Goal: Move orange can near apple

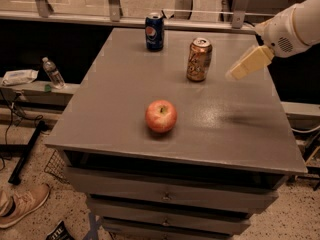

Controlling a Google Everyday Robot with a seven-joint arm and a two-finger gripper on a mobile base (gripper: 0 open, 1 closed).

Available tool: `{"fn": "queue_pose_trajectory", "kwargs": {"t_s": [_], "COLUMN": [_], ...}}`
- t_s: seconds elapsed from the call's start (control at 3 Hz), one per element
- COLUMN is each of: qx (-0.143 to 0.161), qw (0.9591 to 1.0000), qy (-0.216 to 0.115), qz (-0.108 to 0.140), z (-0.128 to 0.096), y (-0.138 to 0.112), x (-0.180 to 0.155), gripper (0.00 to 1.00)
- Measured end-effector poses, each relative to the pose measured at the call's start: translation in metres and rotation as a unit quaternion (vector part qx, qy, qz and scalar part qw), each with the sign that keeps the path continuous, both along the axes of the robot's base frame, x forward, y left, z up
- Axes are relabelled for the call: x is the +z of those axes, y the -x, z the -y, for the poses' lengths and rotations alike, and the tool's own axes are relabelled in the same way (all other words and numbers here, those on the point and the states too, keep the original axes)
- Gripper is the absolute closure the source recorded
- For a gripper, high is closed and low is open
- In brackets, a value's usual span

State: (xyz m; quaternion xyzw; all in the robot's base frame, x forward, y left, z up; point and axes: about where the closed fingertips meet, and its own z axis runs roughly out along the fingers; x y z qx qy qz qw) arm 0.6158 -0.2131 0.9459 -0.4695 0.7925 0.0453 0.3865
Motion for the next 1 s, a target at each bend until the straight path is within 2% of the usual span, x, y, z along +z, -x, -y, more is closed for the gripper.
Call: {"fn": "queue_pose_trajectory", "kwargs": {"t_s": [0.33,0.67,1.0], "qx": [0.002,0.014,0.015], "qw": [0.9999,0.9999,0.9997], "qy": [-0.01,-0.009,-0.018], "qz": [0.007,0.003,-0.01], "z": [-0.035,-0.068,-0.087], "y": [-0.043,-0.072,-0.099], "x": [-0.009,-0.023,-0.042], "gripper": [0.0,0.0,0.0]}}
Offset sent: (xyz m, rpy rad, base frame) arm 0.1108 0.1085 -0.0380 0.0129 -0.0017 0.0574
